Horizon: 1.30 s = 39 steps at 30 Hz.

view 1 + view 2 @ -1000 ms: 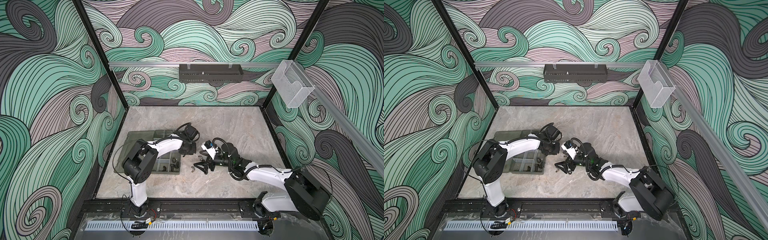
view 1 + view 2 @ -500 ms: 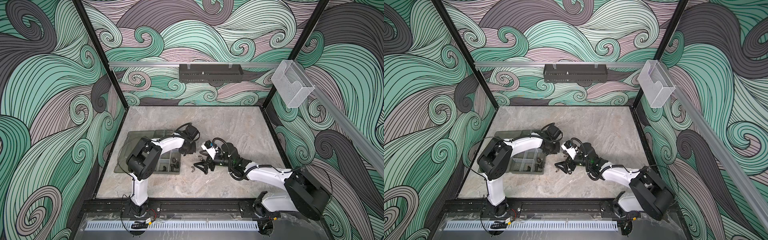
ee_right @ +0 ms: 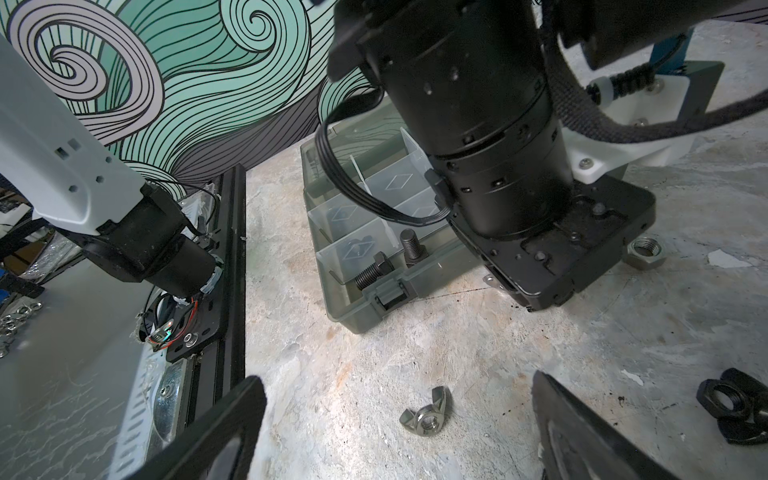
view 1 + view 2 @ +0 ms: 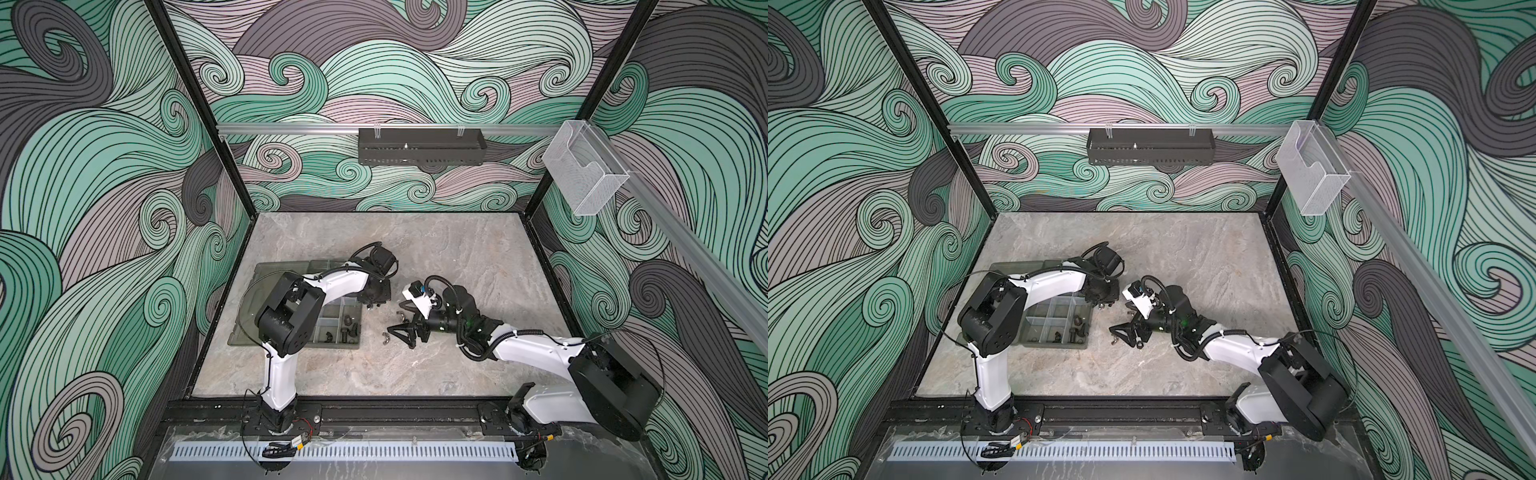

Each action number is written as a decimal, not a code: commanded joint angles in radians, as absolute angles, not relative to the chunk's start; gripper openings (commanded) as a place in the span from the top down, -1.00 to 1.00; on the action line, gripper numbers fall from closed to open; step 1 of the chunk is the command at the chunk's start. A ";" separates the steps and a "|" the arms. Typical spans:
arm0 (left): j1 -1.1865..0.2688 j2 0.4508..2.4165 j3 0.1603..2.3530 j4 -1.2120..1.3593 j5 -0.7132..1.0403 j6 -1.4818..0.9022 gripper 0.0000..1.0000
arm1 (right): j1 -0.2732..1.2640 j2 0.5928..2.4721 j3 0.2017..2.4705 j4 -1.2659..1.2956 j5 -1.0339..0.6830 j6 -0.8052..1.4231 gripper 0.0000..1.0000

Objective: Sort the screws and nuts into containers
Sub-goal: 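Return the left gripper to the pile and grasp another black wing nut, then lift the black wing nut and carry it over a box compartment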

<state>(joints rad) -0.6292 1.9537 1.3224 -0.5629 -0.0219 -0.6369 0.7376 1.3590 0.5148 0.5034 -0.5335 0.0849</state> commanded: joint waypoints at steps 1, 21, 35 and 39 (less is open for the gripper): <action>-0.627 1.981 1.357 -0.590 -0.028 -0.637 0.48 | 0.742 1.357 0.536 0.500 -0.543 0.058 -0.99; -0.627 1.971 1.393 -0.594 0.001 -0.611 0.81 | 0.742 1.358 0.537 0.498 -0.545 0.057 -0.99; -0.629 1.846 1.363 -0.579 0.023 -0.594 0.85 | 0.738 1.362 0.542 0.479 -0.519 0.058 -0.99; -0.629 1.783 1.328 -0.590 0.013 -0.591 0.85 | 0.730 1.379 0.558 0.450 -0.489 0.070 -0.98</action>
